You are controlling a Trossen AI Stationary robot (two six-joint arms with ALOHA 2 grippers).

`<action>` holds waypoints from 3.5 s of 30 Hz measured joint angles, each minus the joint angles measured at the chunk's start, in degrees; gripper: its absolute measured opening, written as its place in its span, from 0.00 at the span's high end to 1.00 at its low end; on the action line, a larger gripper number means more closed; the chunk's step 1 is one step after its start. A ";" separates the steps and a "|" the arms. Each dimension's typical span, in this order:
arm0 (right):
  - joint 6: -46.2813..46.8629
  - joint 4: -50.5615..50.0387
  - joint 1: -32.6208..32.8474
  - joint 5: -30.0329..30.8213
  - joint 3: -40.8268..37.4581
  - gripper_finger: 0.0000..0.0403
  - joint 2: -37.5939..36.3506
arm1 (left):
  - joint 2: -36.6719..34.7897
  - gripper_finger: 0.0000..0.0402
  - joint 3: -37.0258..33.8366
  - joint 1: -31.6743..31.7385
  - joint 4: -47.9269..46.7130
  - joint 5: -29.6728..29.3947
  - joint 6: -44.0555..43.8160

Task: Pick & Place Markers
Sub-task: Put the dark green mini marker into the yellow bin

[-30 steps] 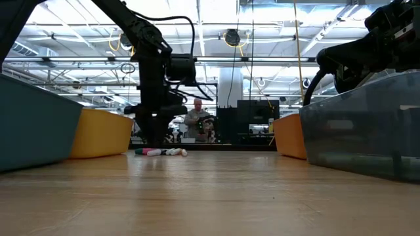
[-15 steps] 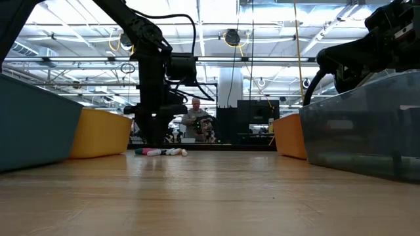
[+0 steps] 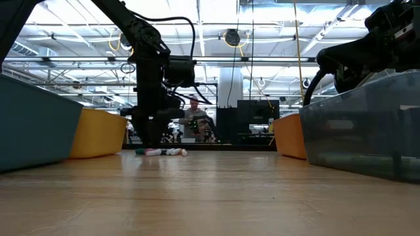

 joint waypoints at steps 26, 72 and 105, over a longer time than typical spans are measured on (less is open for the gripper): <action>0.00 0.00 0.01 0.01 0.00 0.99 -0.01 | 0.01 0.61 -0.02 -0.02 -0.14 8.91 -1.64; 0.02 -0.02 0.01 0.01 -0.01 0.99 -0.02 | 3.21 0.86 0.81 -0.49 0.07 8.46 -2.82; 0.02 -0.02 0.01 0.01 0.01 0.99 0.00 | 1.90 0.90 25.19 -13.70 -47.26 -11.59 -15.37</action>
